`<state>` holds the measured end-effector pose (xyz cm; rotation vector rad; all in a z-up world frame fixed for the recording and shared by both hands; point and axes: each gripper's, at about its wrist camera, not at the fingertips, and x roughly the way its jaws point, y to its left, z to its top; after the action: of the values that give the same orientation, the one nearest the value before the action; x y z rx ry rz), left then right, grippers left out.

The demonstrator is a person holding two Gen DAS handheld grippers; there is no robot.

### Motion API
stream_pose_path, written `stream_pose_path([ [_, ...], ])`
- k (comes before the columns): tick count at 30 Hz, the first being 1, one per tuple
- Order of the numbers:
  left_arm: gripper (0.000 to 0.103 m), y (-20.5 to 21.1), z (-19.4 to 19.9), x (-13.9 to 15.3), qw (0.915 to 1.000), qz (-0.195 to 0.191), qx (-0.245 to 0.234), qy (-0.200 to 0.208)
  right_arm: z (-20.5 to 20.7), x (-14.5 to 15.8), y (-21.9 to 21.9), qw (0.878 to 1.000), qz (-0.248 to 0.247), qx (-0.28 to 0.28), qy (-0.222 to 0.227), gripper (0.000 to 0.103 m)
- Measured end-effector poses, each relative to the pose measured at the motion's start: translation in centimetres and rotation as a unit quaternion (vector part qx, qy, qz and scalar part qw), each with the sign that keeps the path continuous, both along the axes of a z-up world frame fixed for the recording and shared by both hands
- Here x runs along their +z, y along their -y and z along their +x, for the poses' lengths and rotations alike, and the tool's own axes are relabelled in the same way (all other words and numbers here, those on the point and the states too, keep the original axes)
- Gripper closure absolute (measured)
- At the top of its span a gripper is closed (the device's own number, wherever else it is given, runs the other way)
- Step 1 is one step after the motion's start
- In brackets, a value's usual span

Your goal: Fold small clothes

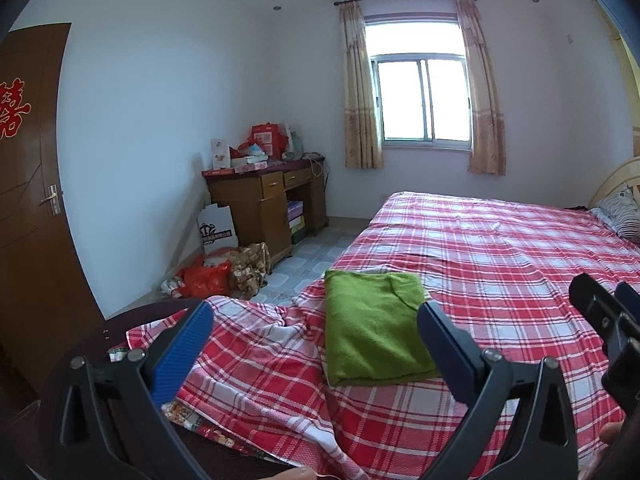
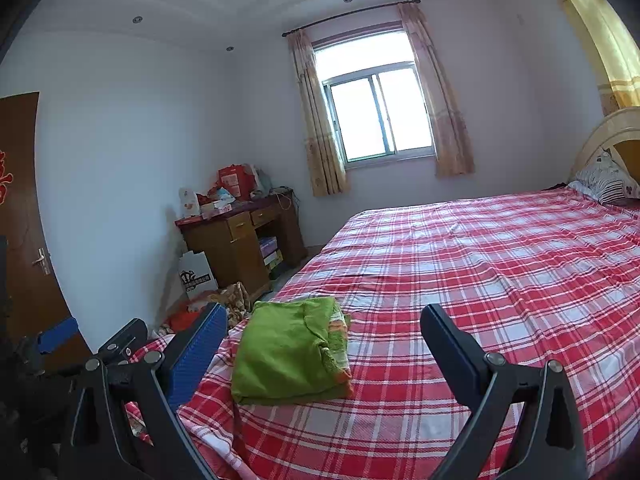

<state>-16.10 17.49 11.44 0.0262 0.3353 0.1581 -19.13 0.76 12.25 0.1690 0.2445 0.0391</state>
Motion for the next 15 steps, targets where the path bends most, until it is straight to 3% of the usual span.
stream_pose_path([
  [8, 0.0, 0.5, 0.5, -0.4, 0.9999, 0.012, -0.006, -0.005, 0.4, -0.5, 0.2, 1.0, 0.004, -0.002, -0.008, 0.005],
  [15, 0.0, 0.3, 1.1, -1.0, 0.9992, -0.009, -0.033, -0.022, 0.7, -0.8, 0.3, 1.0, 0.006, -0.002, -0.013, 0.005],
])
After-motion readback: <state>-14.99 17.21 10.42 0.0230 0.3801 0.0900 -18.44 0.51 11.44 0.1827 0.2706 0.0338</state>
